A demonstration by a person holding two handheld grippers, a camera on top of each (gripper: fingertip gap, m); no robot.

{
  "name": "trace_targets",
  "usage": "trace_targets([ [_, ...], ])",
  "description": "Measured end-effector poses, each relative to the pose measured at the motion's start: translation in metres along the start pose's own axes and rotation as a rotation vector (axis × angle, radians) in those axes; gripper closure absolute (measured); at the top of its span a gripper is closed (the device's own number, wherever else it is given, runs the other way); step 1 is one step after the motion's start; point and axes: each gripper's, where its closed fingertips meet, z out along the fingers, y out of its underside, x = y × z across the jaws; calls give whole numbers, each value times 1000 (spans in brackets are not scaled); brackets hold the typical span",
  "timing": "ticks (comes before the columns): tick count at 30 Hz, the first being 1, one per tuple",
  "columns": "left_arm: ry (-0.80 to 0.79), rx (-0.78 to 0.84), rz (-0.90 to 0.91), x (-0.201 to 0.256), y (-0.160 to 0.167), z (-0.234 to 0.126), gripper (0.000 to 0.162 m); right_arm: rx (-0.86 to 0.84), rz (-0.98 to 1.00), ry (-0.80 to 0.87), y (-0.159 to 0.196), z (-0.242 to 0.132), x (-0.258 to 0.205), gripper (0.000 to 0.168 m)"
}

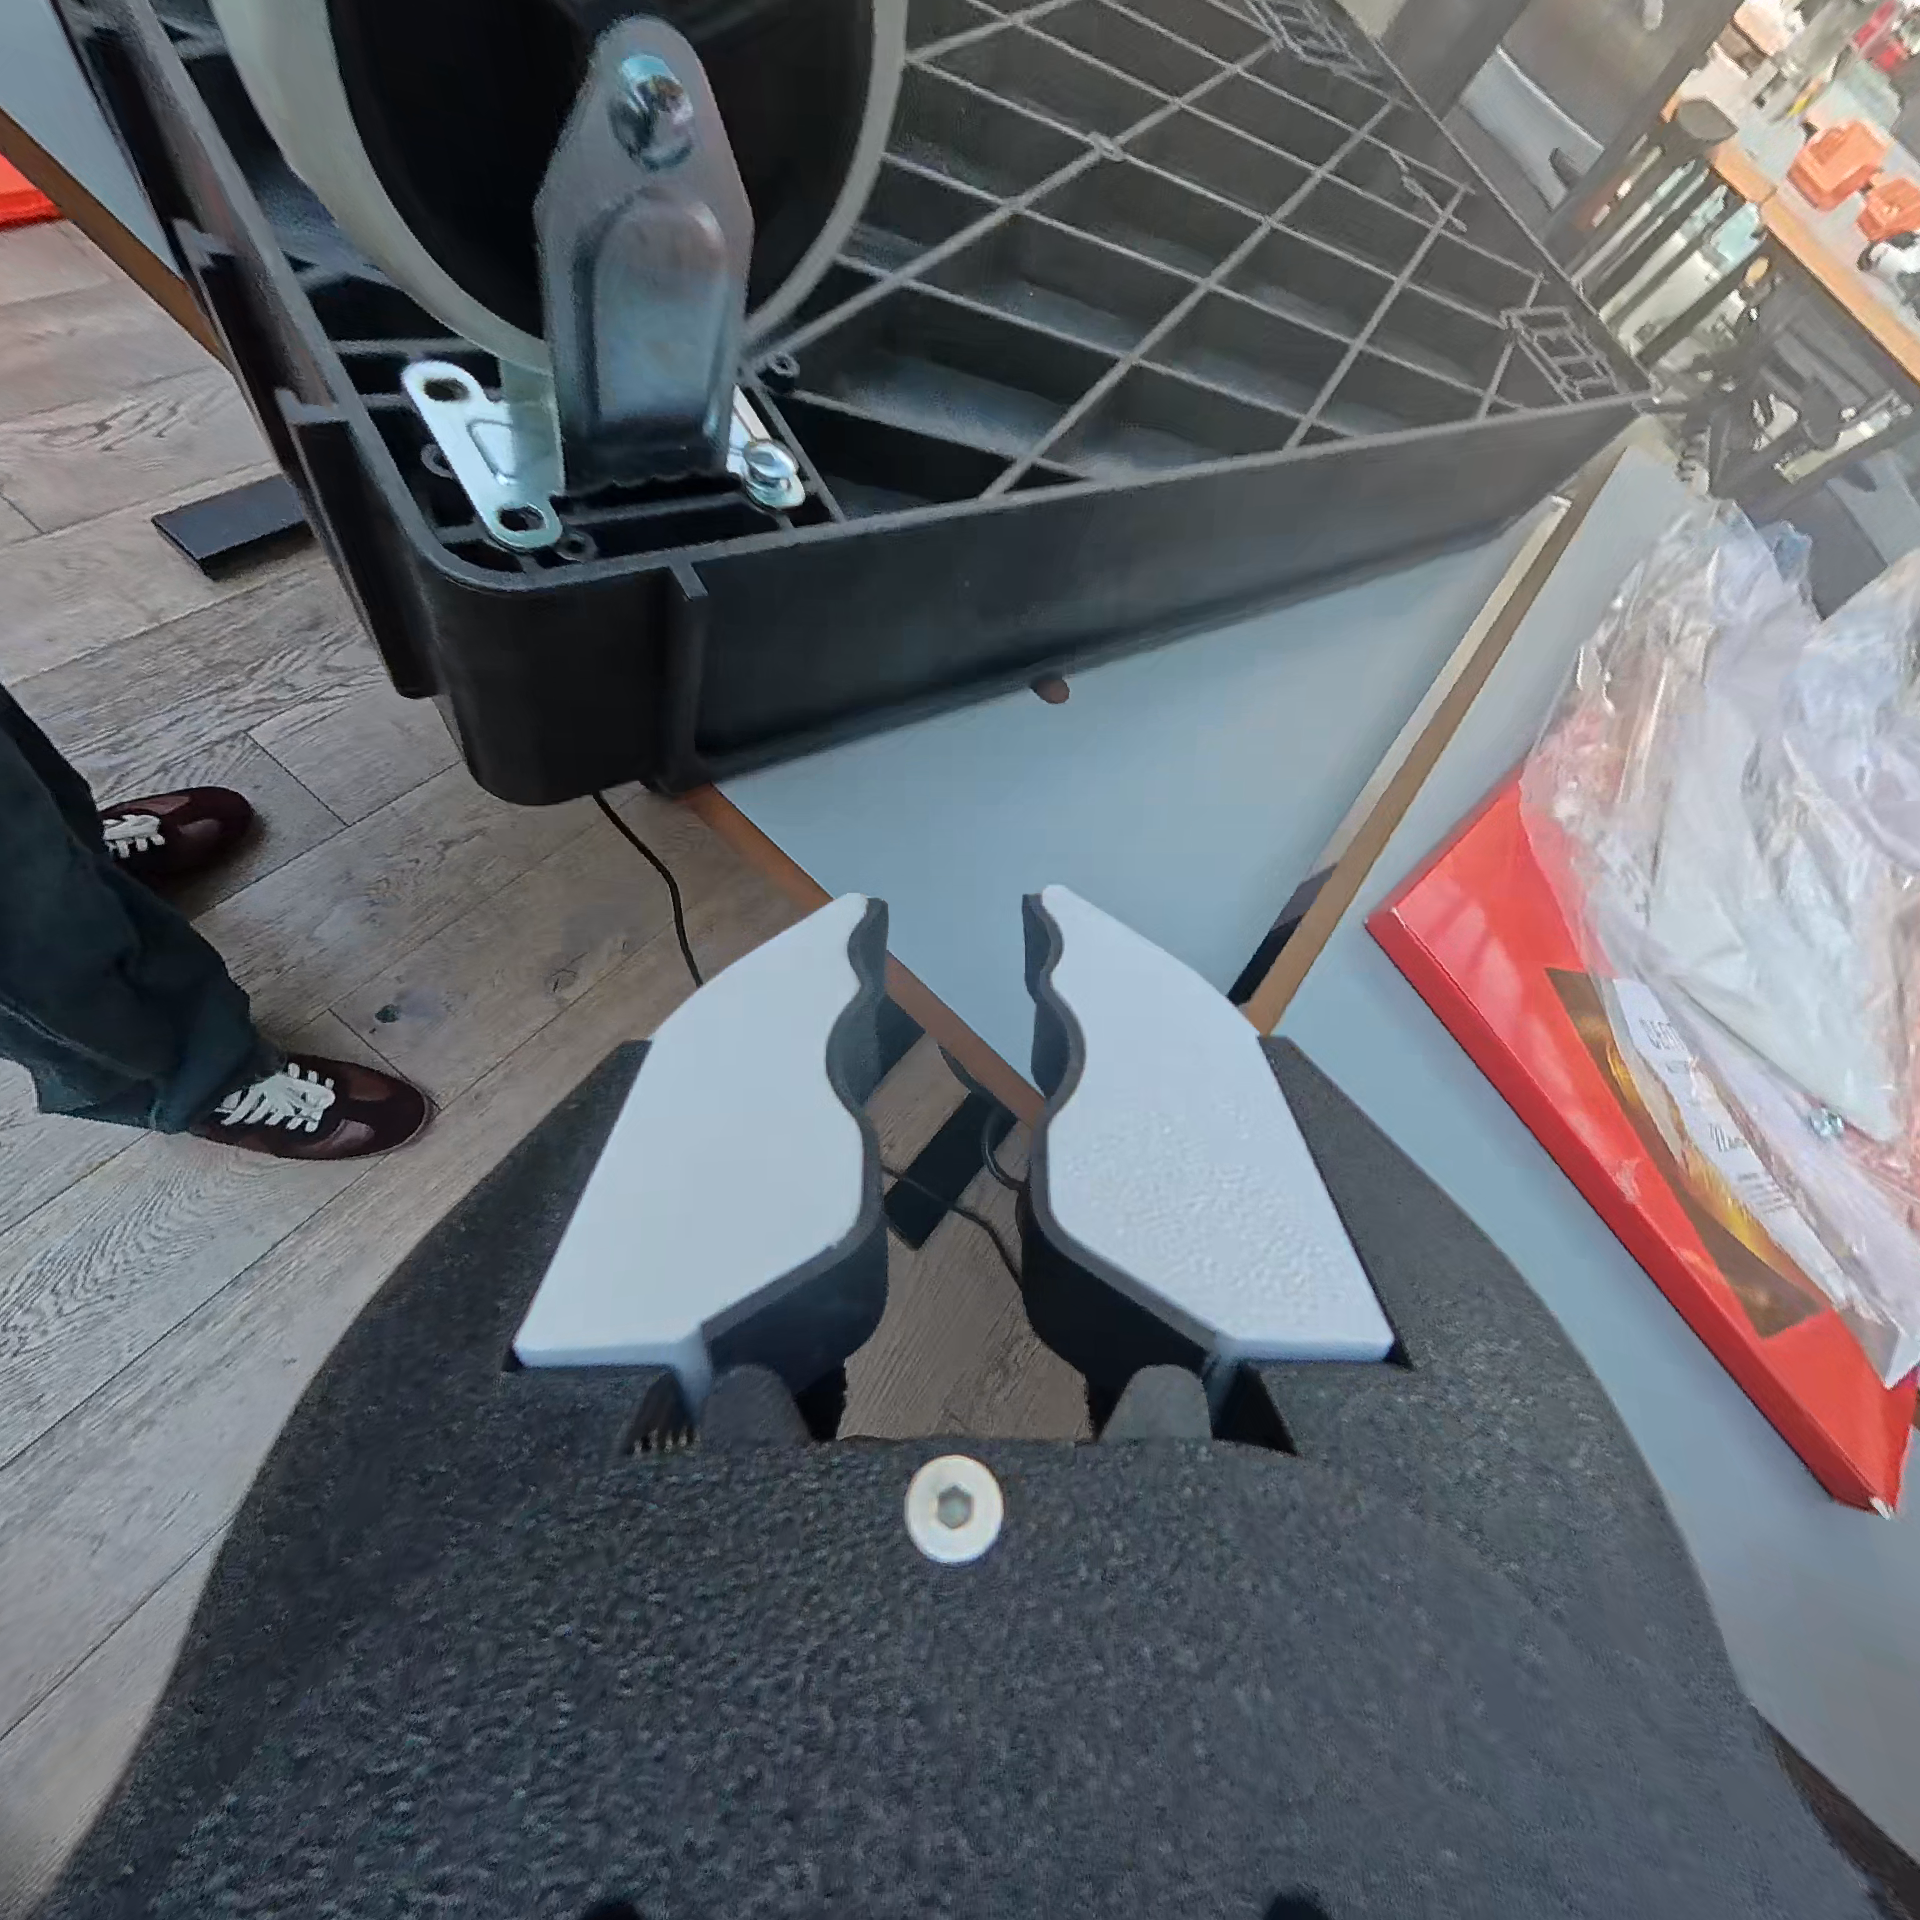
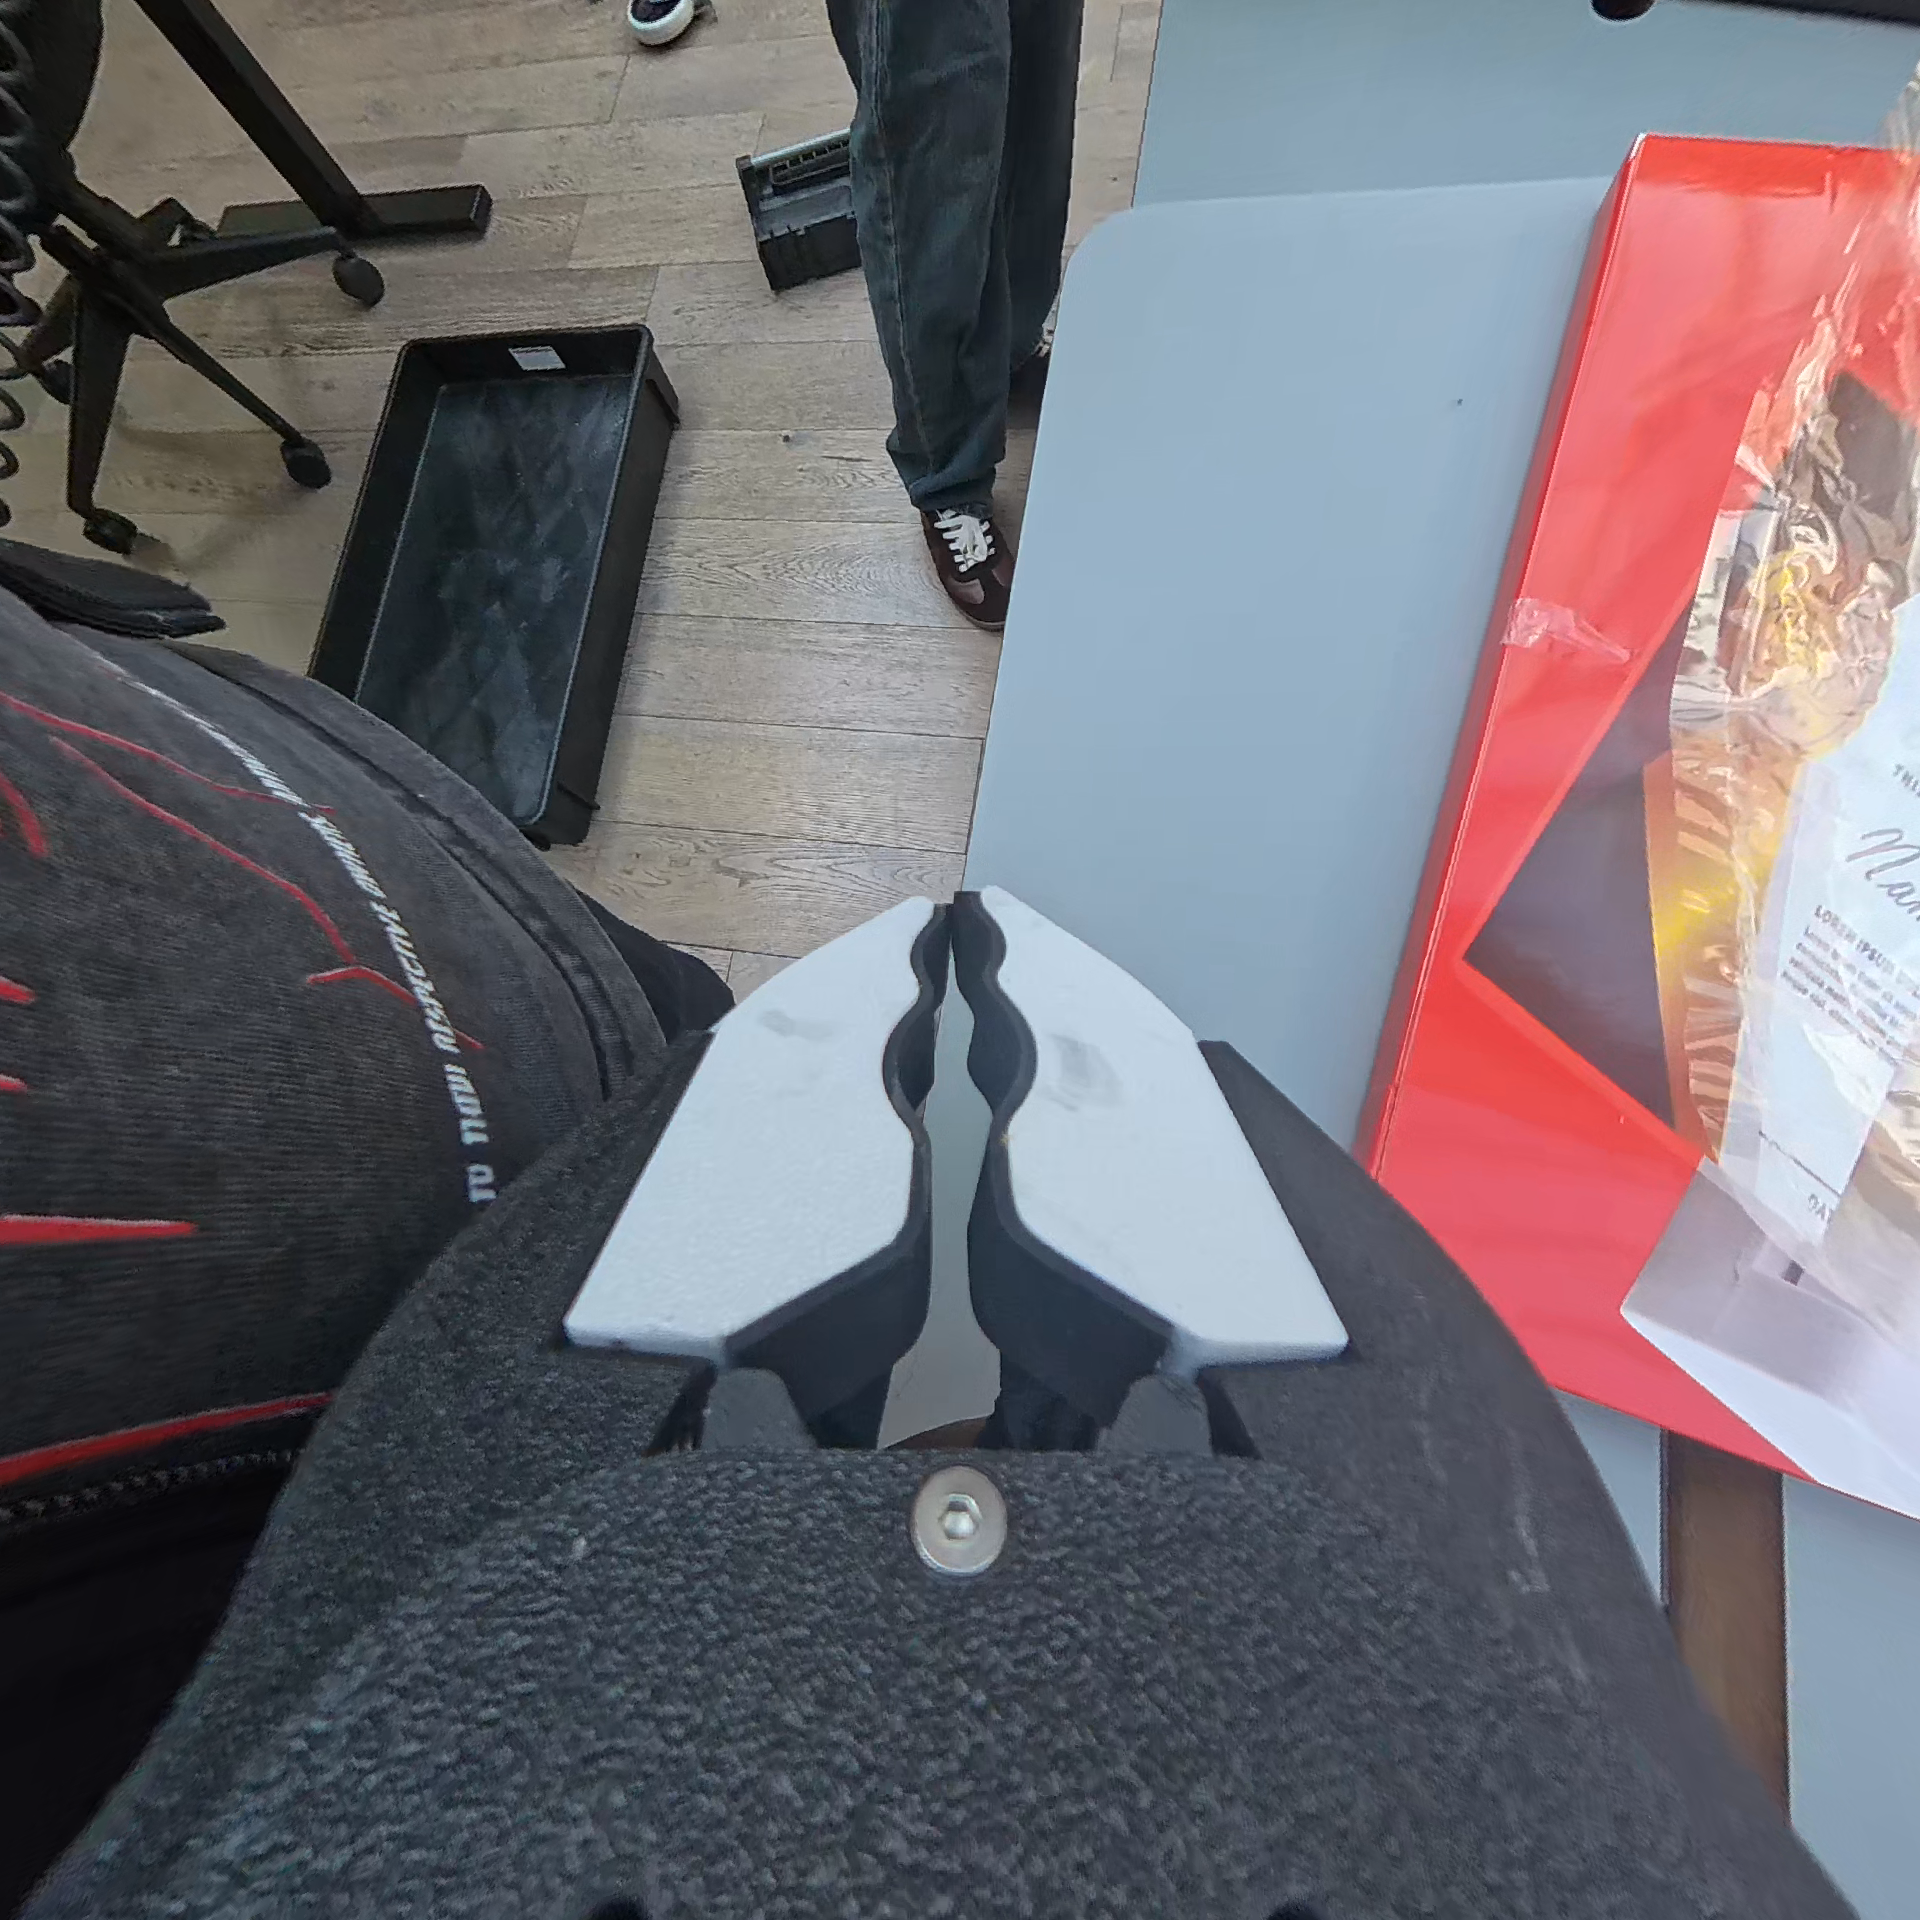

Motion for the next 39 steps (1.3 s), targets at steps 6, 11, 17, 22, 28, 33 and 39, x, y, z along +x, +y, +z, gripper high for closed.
trace_targets([
  [6, 242, -336, 171, 63, 119, -5, 132, 0, 96, 124, 21, -26, 28, 164],
  [11, 349, -554, 339, 91, 209, -35, 130, 5, 226, 283, 50, -67, 80, 161],
  [17, 383, -646, 385, 93, 241, -52, 130, 29, 233, 390, 39, -84, 132, 162],
  [22, 350, -645, 362, 79, 235, -52, 129, 72, 179, 362, 4, -67, 137, 162],
  [28, 298, -640, 321, 56, 236, -58, 126, 80, 108, 240, -26, -26, 97, 162],
  [33, 264, -666, 282, 35, 248, -66, 125, 55, 39, 123, -40, 8, 50, 161],
  [39, 247, -720, 272, 5, 263, -78, 122, 5, -32, 47, -51, 34, 18, 161],
])
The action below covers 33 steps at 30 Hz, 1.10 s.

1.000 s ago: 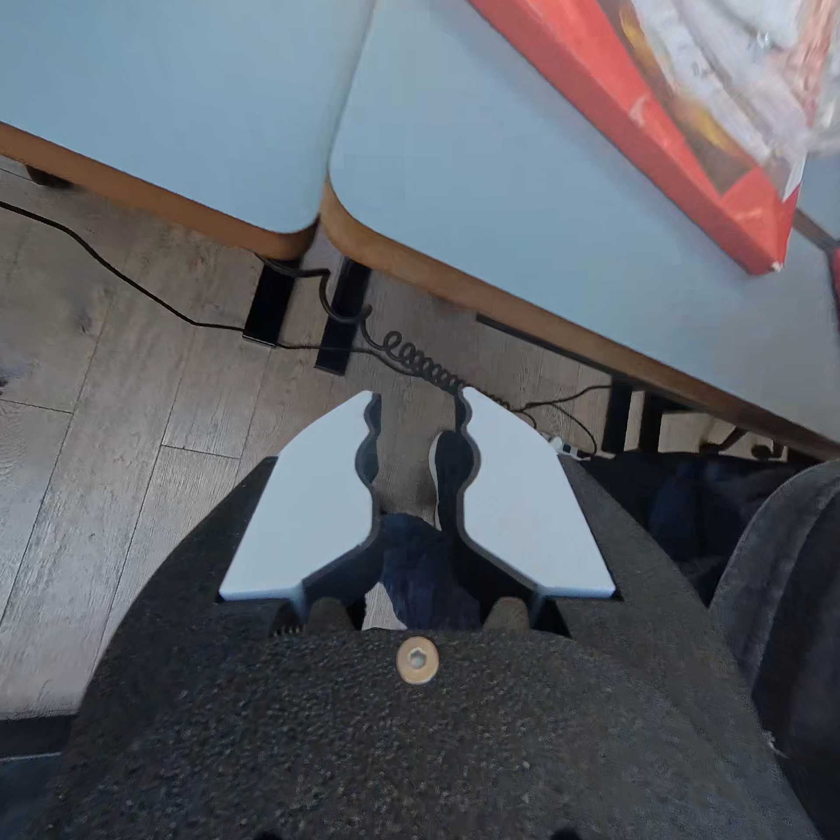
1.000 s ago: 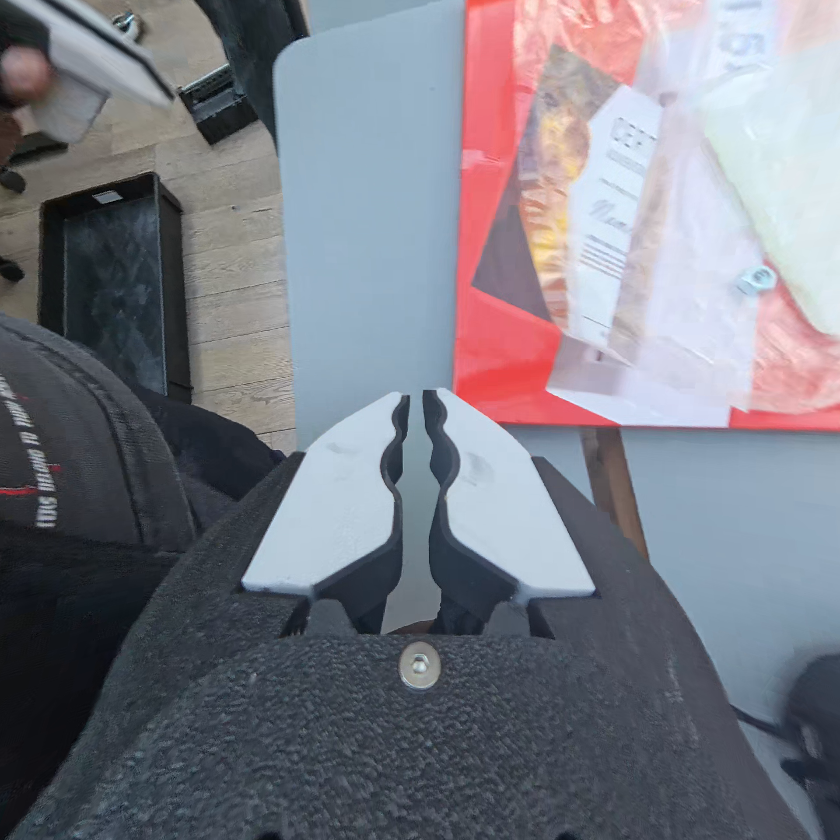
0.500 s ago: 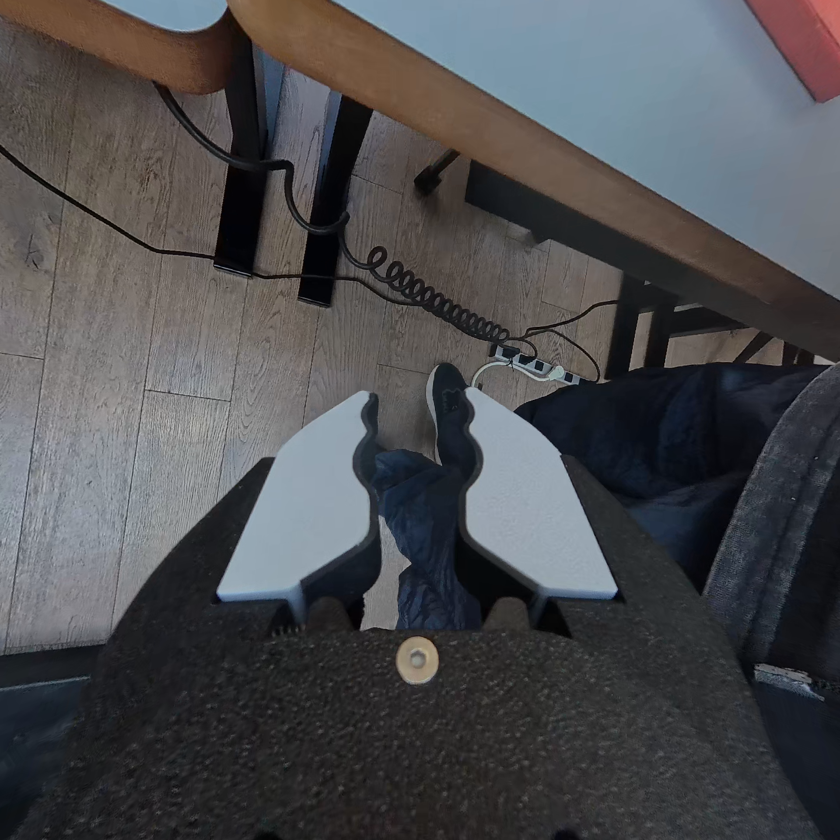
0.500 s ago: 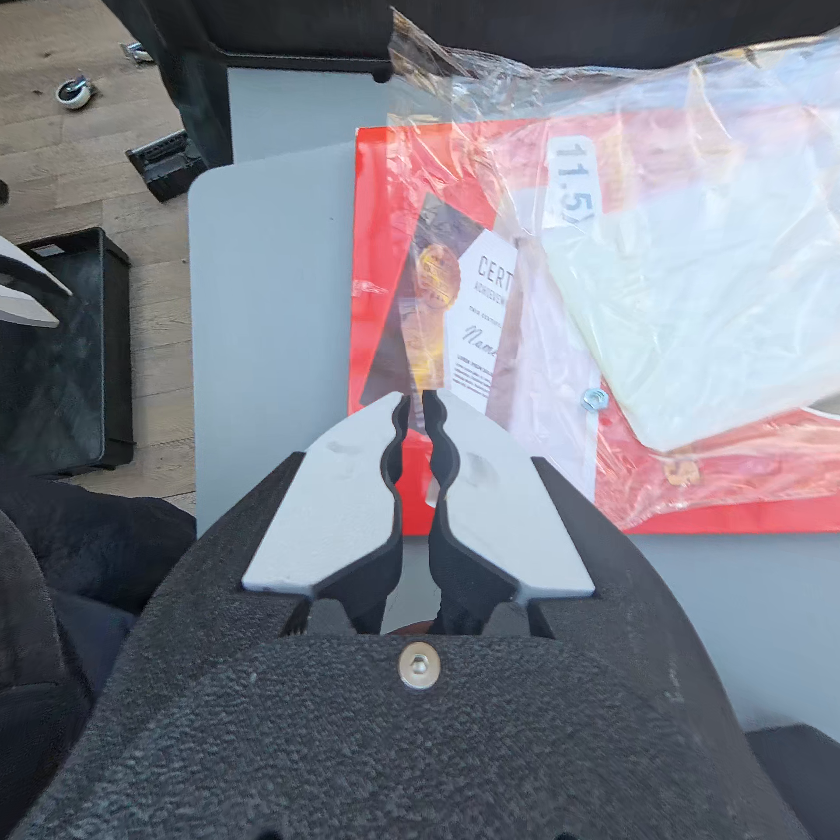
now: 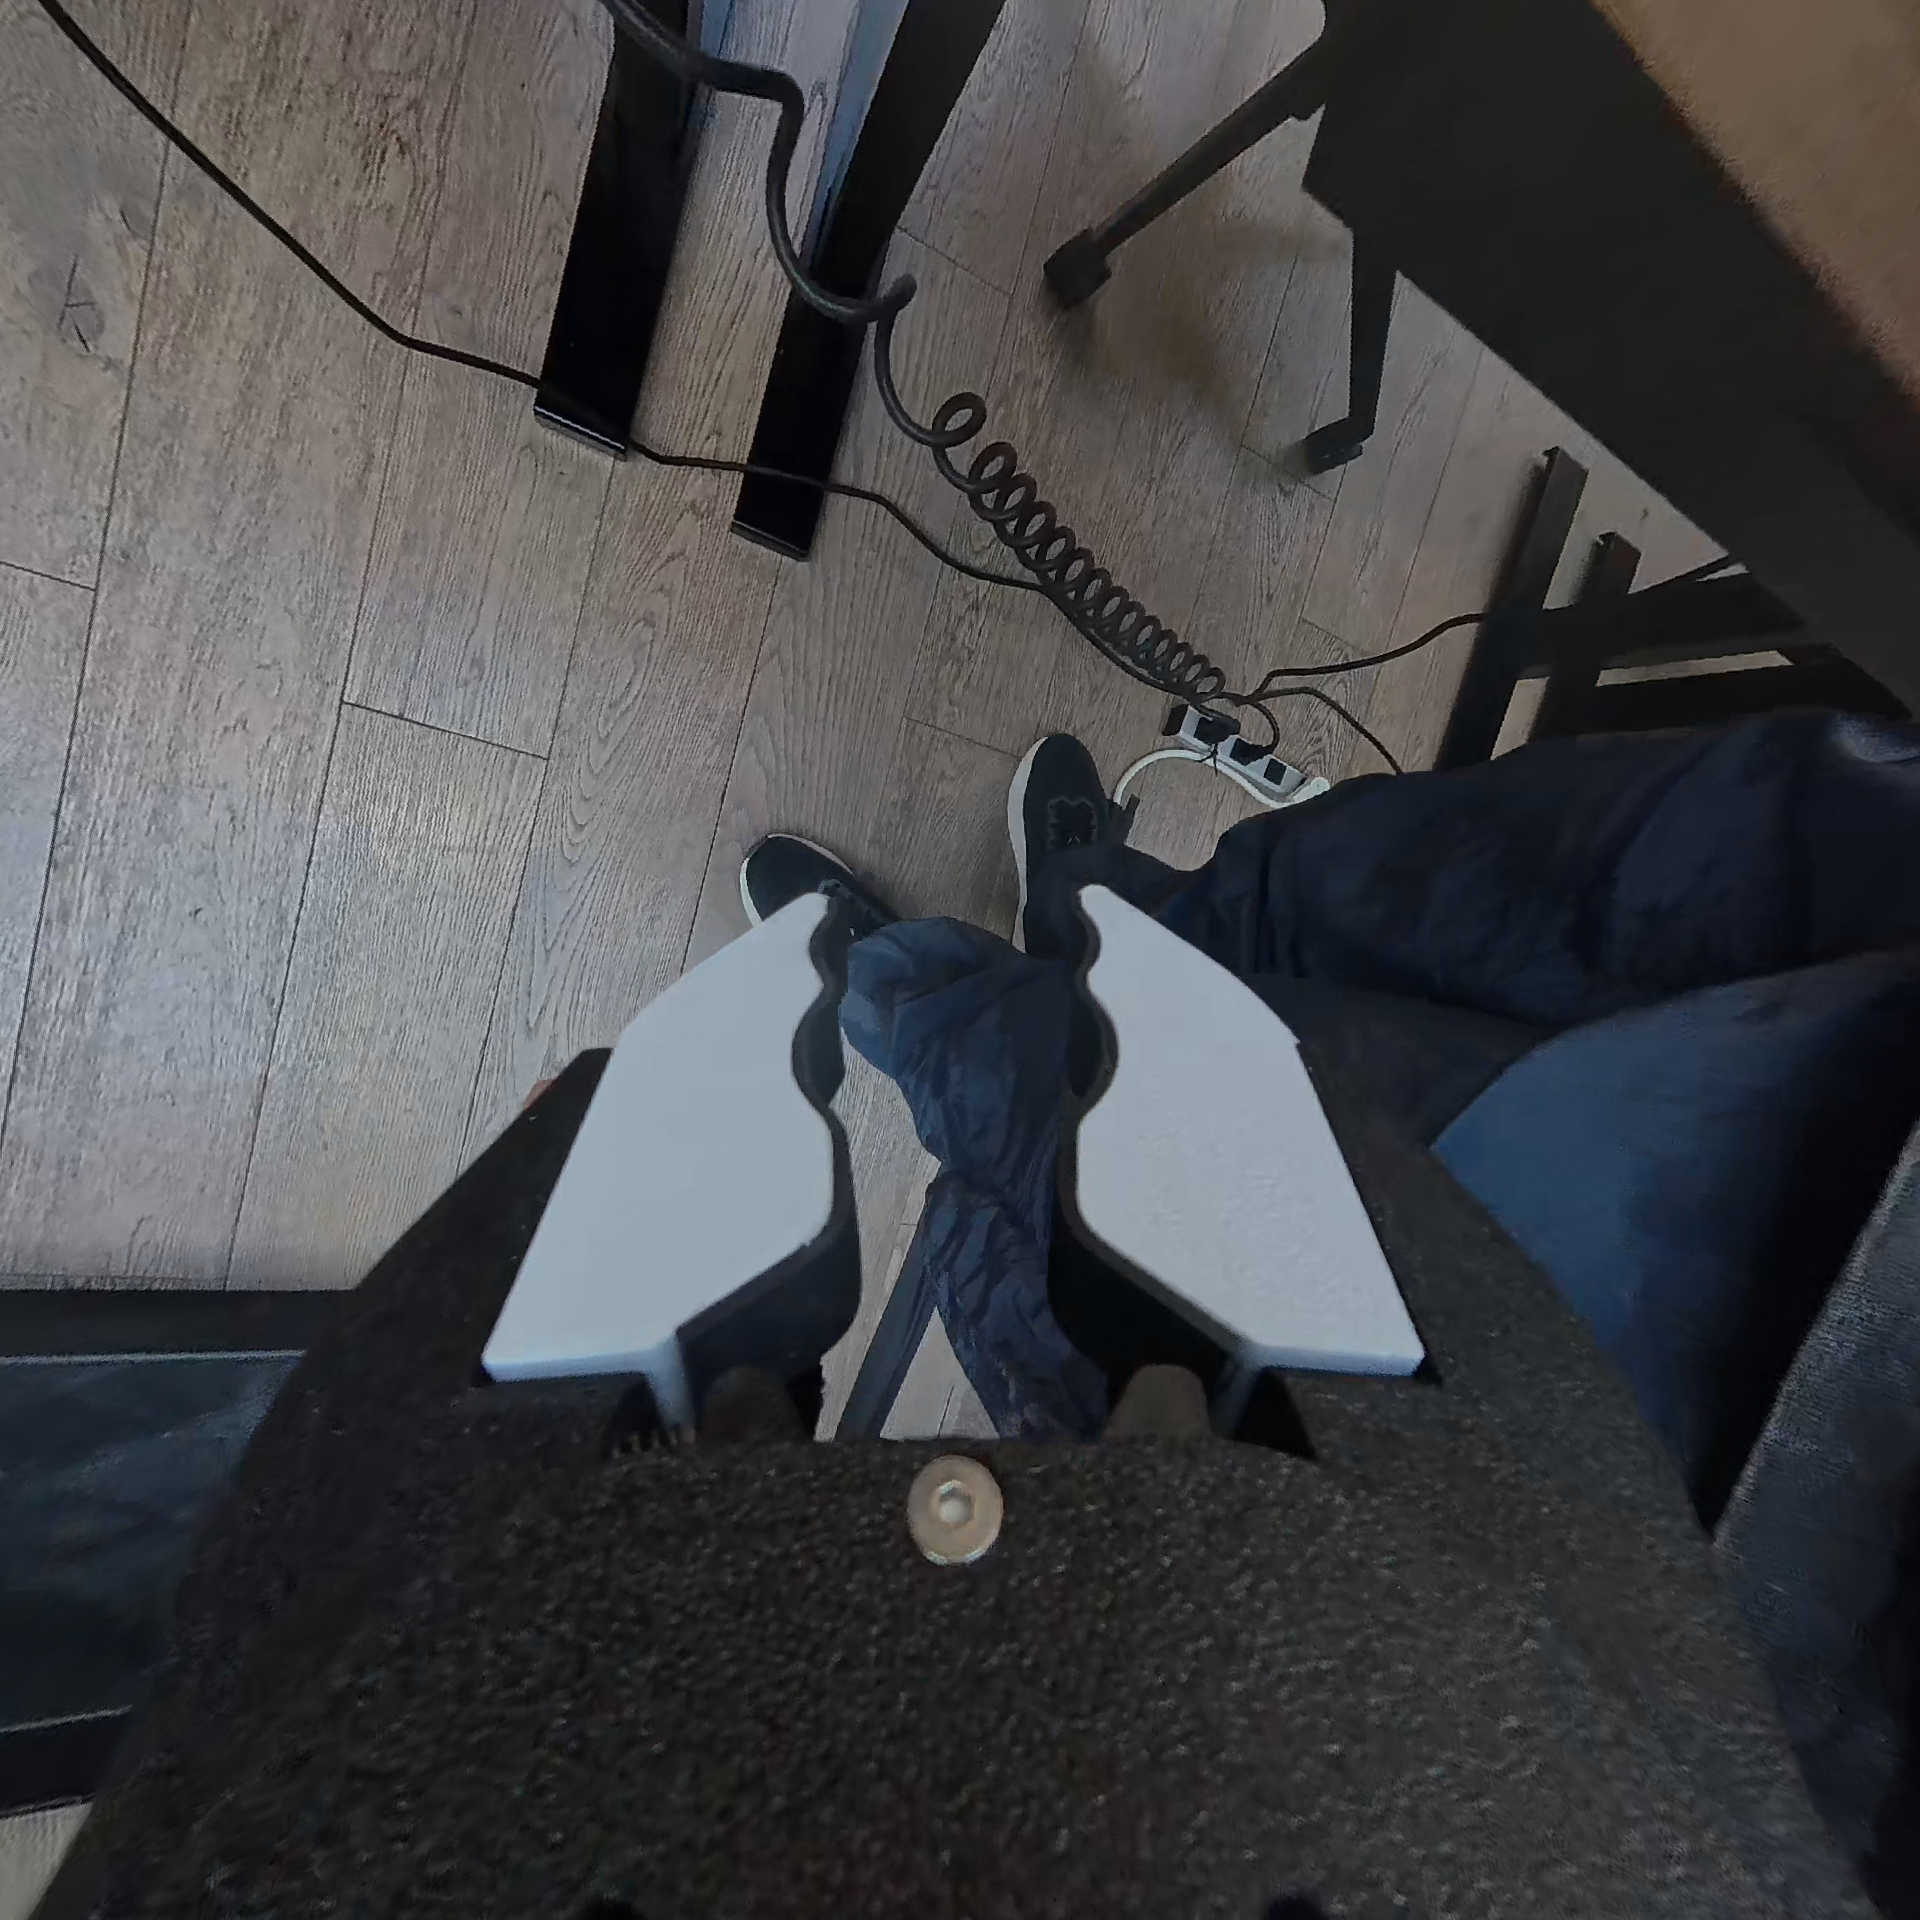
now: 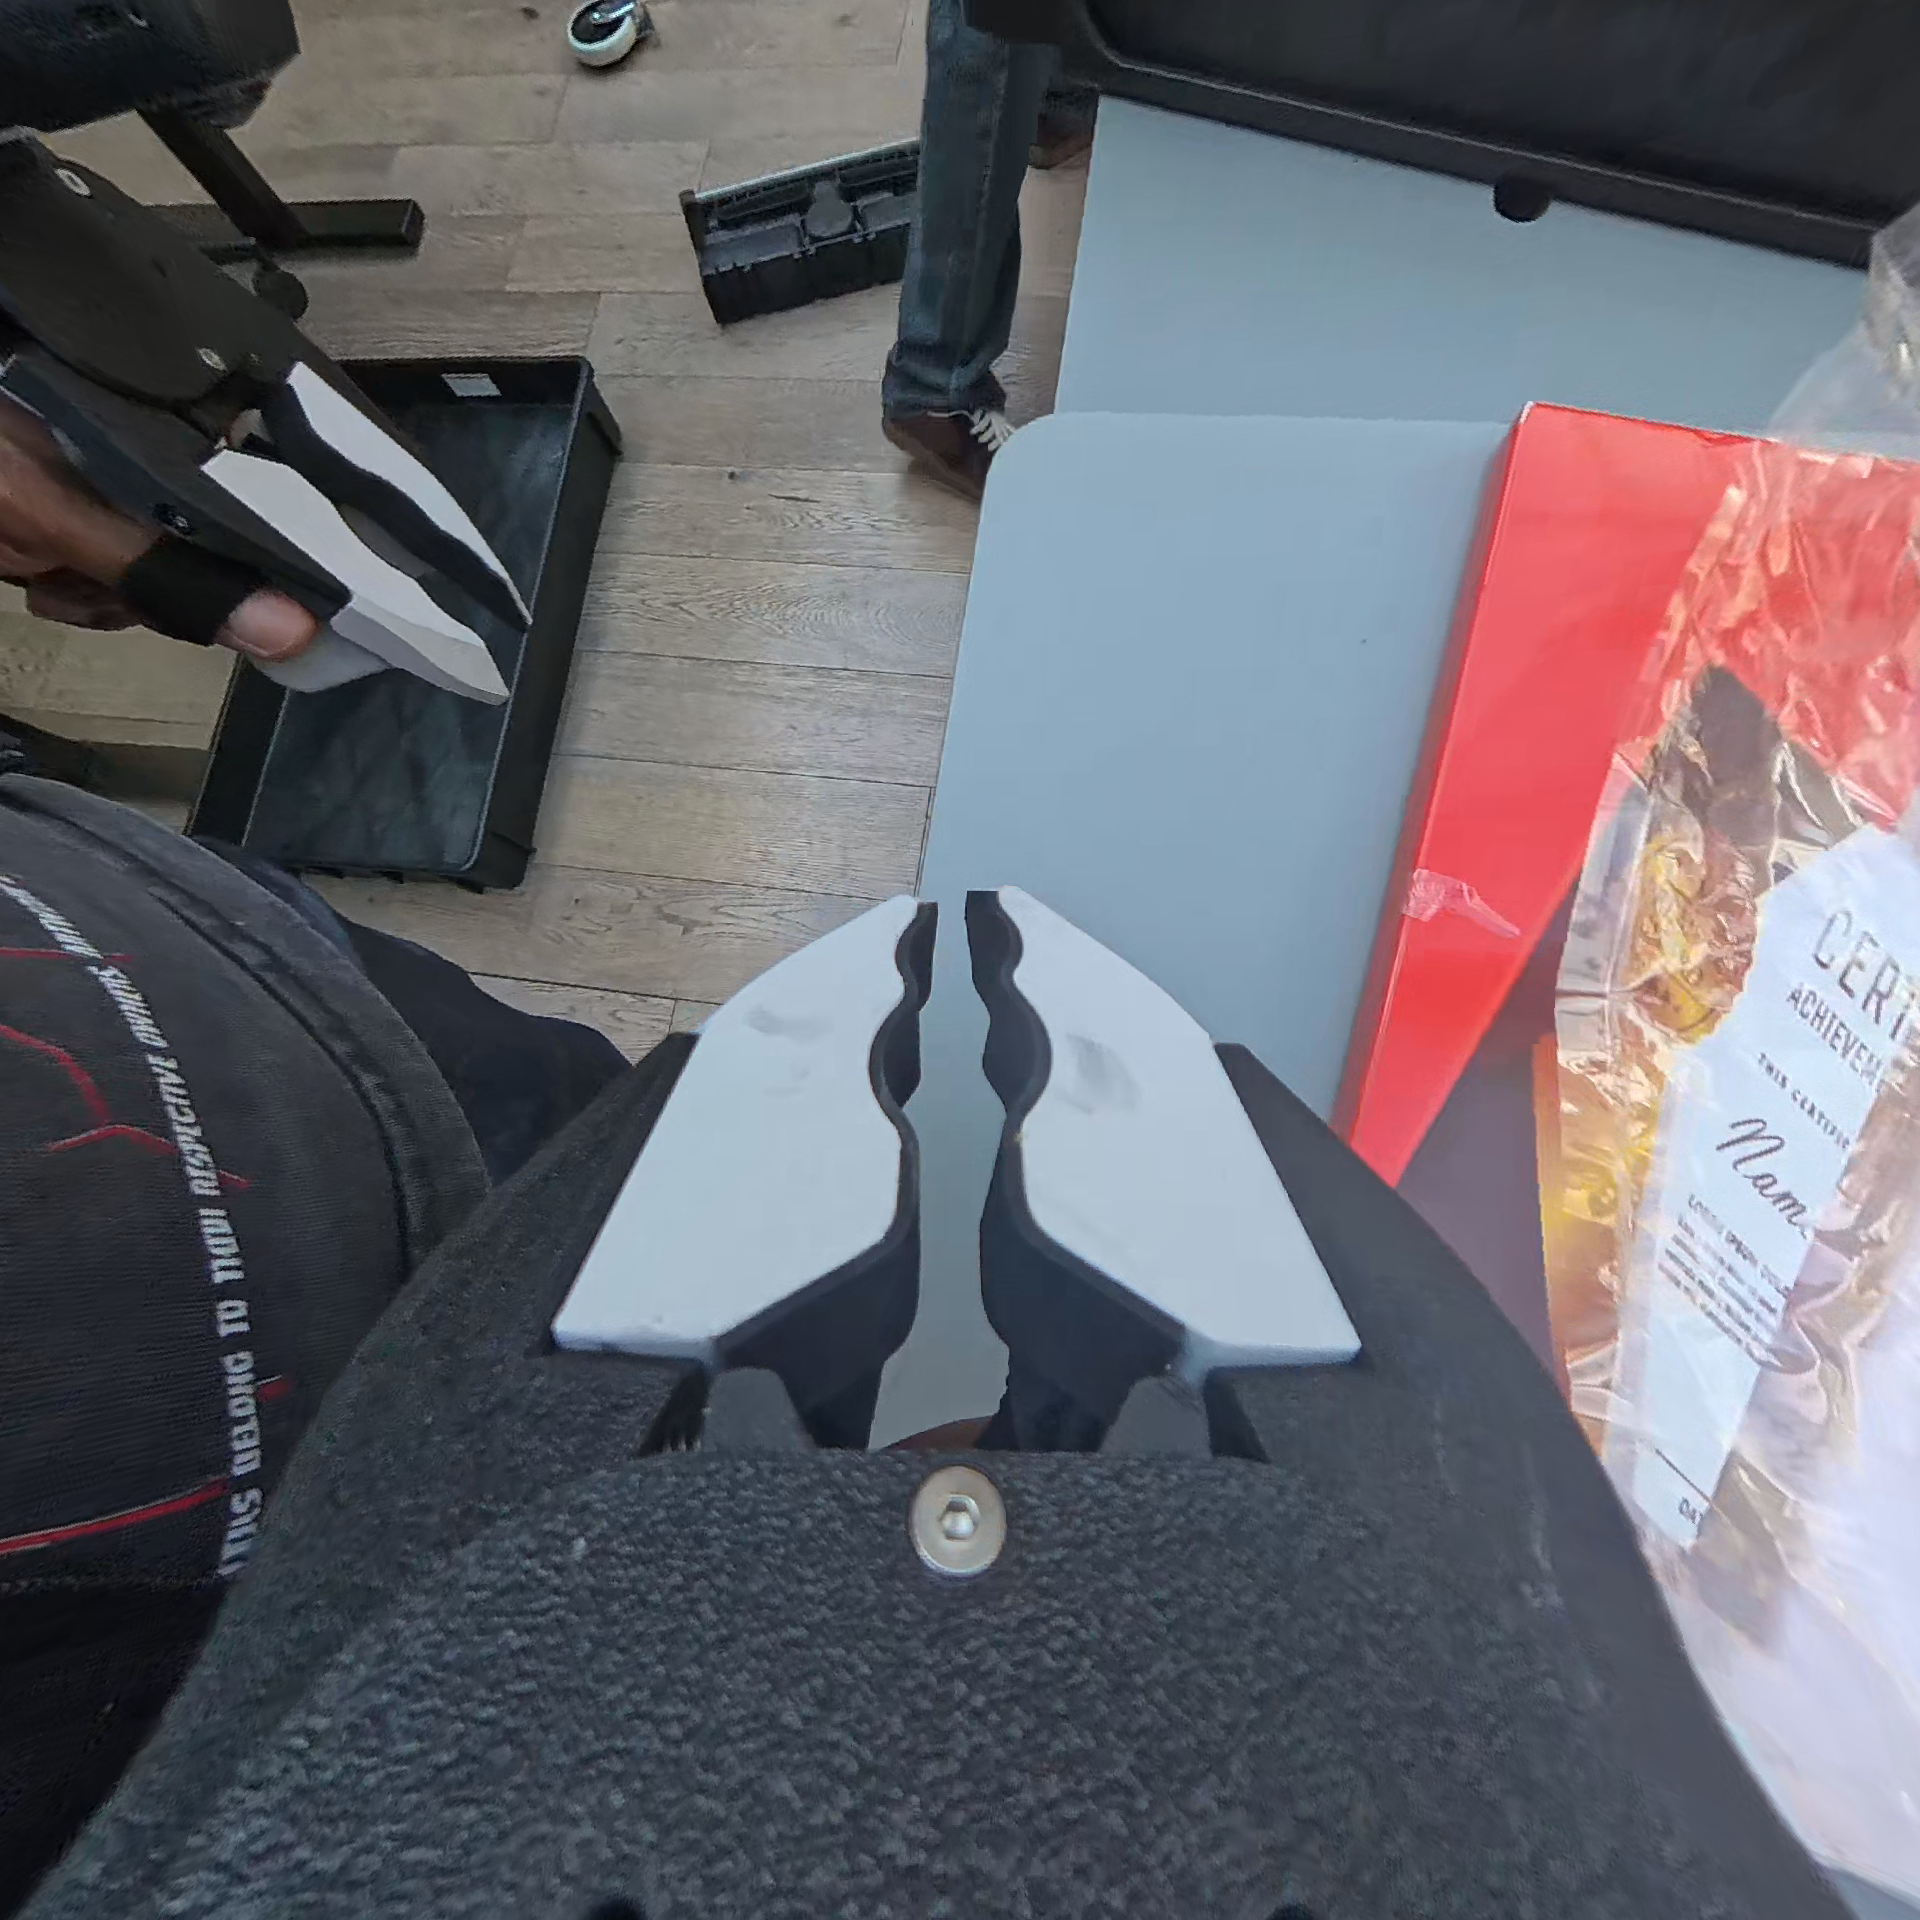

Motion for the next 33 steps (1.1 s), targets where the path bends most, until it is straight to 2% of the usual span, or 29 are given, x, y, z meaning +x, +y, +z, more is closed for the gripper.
trace_targets([
  [12, 20, 72, -97, -60, 13, -32, 119, -5, -62, -12, -58, 52, -13, 161],
  [20, 5, 145, -238, -93, 7, -48, 119, -2, -118, -101, -101, 100, -19, 161],
  [27, -12, 65, -265, -128, 0, -47, 118, 30, -153, -184, -145, 147, 4, 161],
  [29, -20, 32, -268, -142, -8, -55, 117, 38, -150, -199, -159, 161, 16, 161],
  [33, -48, 45, -225, -181, -46, -77, 116, 32, -157, -203, -181, 190, 41, 157],
])
